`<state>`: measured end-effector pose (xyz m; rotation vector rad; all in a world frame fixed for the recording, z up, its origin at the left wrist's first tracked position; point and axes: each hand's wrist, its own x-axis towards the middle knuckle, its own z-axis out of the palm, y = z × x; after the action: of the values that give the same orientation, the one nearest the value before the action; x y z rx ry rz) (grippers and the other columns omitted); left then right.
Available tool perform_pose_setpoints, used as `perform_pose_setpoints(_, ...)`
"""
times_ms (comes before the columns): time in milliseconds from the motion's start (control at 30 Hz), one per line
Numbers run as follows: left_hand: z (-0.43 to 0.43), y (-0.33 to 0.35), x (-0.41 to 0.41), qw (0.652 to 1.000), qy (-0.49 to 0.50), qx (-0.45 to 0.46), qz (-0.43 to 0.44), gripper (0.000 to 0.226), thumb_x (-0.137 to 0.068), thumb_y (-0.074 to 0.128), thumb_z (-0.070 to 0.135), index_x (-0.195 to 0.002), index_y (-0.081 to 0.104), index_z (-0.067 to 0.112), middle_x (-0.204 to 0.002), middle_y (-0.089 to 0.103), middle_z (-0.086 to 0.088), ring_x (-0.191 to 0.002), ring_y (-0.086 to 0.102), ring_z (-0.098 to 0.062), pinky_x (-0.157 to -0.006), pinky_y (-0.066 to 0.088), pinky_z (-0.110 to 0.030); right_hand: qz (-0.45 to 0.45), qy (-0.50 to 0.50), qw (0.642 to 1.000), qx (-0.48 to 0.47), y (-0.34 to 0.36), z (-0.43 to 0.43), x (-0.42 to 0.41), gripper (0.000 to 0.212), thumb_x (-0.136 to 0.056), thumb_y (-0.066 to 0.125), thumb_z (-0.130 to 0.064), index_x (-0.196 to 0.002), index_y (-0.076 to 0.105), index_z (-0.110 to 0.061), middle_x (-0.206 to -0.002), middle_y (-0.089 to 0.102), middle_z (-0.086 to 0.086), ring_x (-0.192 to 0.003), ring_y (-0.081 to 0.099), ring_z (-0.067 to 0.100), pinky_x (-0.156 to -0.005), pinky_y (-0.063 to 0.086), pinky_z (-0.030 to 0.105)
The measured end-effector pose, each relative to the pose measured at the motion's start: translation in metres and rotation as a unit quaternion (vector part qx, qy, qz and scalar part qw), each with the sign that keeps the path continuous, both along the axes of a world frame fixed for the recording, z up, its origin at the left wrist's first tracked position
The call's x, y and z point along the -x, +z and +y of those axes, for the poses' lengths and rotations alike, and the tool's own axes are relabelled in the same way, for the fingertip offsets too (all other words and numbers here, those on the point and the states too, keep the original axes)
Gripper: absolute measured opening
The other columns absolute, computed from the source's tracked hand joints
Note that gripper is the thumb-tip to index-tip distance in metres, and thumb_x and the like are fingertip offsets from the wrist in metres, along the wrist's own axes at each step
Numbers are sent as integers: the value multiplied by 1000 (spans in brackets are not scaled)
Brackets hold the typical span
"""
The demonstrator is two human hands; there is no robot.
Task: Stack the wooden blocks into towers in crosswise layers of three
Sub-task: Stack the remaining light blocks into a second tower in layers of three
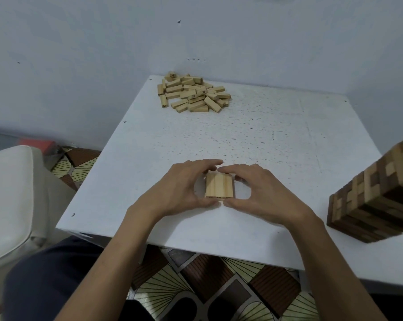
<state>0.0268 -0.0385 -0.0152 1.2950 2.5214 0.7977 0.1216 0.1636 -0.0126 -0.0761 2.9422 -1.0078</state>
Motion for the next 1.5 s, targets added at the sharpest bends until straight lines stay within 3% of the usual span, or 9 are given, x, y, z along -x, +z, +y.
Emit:
perform_pose_setpoints(133,-2,-3,3,1000,9,8,20,83,-76,81,45,-147,39,32,-132,61,12,-114,56,-10,-100,41,-32,3,1,1000,-22,-2,2,1,68,-82,75,-39,-141,43,-44,-117,46,-34,-107,35,-6,-83,33,9)
perform_pose_setpoints(300,-2,-5,3,1000,16,6,0,81,-78,79,43,-147,37,35,-130,61,16,-113,52,-8,-97,37,-24,-1,-5,1000,-15,-6,2,4,71,-78,78,-45,-140,43,-48,-124,56,-15,-108,40,-3,-83,35,15)
perform_pose_setpoints(400,-2,-6,3,1000,18,9,-8,82,-78,79,43,-147,36,36,-131,59,18,-114,50,-7,-94,33,-20,-4,-5,1000,-9,-6,1,4,69,-77,79,-45,-139,46,-46,-122,58,-12,-110,45,2,-86,40,23)
perform_pose_setpoints(500,-1,-5,4,1000,15,12,-9,82,-79,79,43,-148,35,37,-132,58,18,-115,48,-6,-92,32,-19,-3,-3,1000,-8,0,-2,3,68,-78,80,-41,-138,49,-41,-119,57,-16,-109,49,3,-90,44,26)
perform_pose_setpoints(700,-1,-6,3,1000,14,9,-2,81,-79,79,43,-147,36,37,-132,58,16,-114,48,-6,-92,31,-18,2,9,1000,-8,3,-5,3,65,-81,79,-36,-139,50,-38,-97,43,-38,-105,50,0,-85,40,11)
perform_pose_setpoints(900,-11,-7,2,1000,26,6,7,81,-78,79,45,-147,36,36,-130,60,14,-112,51,-7,-91,32,-19,3,26,1000,-8,6,-16,9,63,-80,79,-37,-137,52,-34,-116,61,-17,-106,52,4,-93,47,30)
perform_pose_setpoints(1267,-84,-3,-7,992,120,24,12,80,-79,75,50,-147,35,37,-131,59,10,-114,51,-8,-98,40,-30,12,138,990,-32,4,-78,43,66,-82,76,-39,-140,45,-38,-128,60,-13,-107,48,6,-90,45,28)
perform_pose_setpoints(1500,-116,-1,-14,985,171,23,9,81,-80,77,46,-147,35,34,-130,60,9,-115,50,-9,-94,37,-26,13,185,982,-33,4,-108,62,68,-77,80,-37,-137,49,-39,-125,63,-12,-104,52,8,-84,43,27)
